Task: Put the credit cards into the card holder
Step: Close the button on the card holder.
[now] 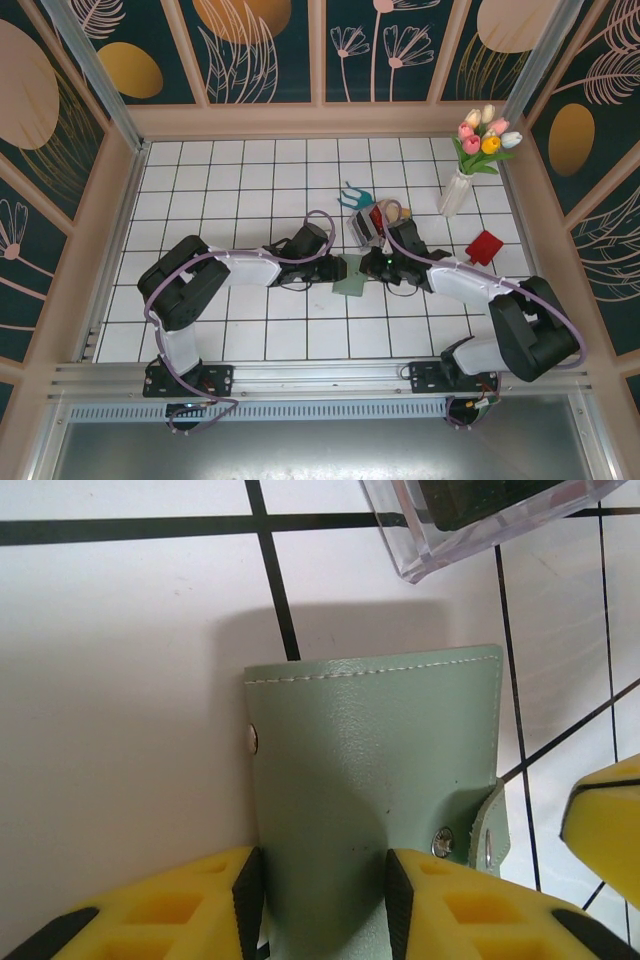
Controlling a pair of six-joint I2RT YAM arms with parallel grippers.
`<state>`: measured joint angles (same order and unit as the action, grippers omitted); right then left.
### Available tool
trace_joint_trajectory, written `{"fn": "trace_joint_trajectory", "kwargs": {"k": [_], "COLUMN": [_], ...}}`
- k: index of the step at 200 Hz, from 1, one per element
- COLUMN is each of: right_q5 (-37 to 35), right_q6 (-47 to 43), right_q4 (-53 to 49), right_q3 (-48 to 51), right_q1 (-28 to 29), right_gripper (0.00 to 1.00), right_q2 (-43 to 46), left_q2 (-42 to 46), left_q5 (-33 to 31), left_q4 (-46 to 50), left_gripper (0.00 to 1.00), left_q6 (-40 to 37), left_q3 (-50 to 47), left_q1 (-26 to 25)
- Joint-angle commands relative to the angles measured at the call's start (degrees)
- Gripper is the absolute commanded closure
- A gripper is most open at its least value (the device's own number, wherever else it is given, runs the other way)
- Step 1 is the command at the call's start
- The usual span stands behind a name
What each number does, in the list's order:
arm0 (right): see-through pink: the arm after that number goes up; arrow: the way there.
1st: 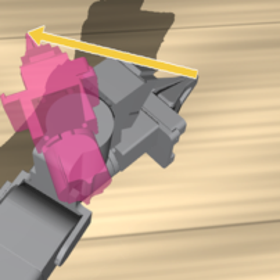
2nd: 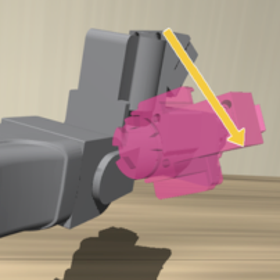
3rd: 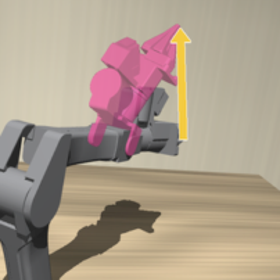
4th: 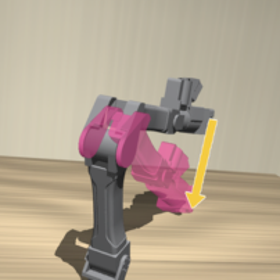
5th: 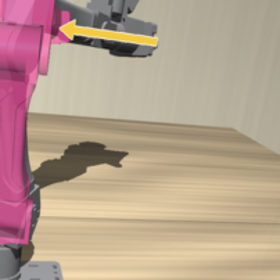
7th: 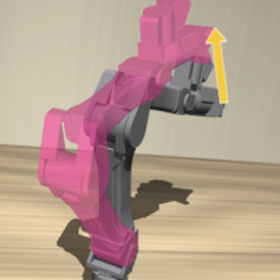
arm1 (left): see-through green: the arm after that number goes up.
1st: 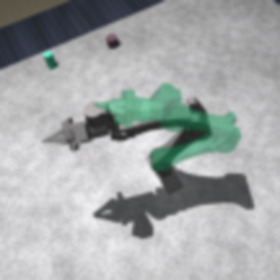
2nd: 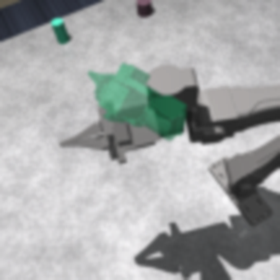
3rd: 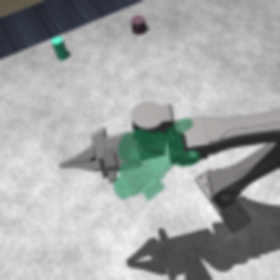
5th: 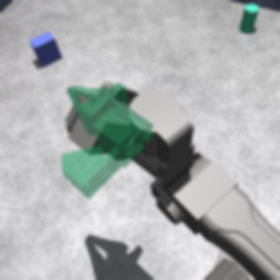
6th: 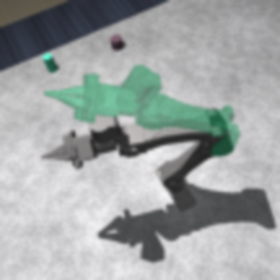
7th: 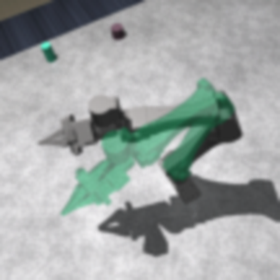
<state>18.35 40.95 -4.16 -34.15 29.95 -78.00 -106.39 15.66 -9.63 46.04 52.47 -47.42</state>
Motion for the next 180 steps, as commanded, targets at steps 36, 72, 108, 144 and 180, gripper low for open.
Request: {"fn": "trace_joint_trajectory", "kwargs": {"k": [36, 72, 108, 144, 180], "right_q5": [3.4, 4.0, 3.5, 3.0, -0.3], "right_q6": [0.9, 1.2, 1.2, 1.8, 2.0], "right_q4": [2.0, 3.1, 3.5, 3.8, 1.1], "right_q3": [0.2, -1.4, -1.9, -1.6, -0.2], "right_q1": [0.2, 0.9, 1.1, 1.1, 1.0], "right_gripper": [0.92, 0.92, 0.93, 0.93, 0.92], "right_q2": [-2.9, -5.7, -7.1, -6.6, -2.0], "left_q2": [-1.0, -2.1, -3.0, -3.2, -2.8], "left_q5": [2.4, 2.5, 3.0, 3.3, 2.8], "left_q4": [3.6, 3.7, 3.6, 3.5, 3.5], "left_gripper": [0.61, 0.61, 0.61, 0.64, 0.65], "left_q6": [-2.2, -2.2, -2.1, -1.9, -1.8], "left_q3": [-1.3, -0.8, -0.5, -0.7, -1.2], "left_q1": [-0.7, -0.8, -1.0, -1.1, -1.2]}}
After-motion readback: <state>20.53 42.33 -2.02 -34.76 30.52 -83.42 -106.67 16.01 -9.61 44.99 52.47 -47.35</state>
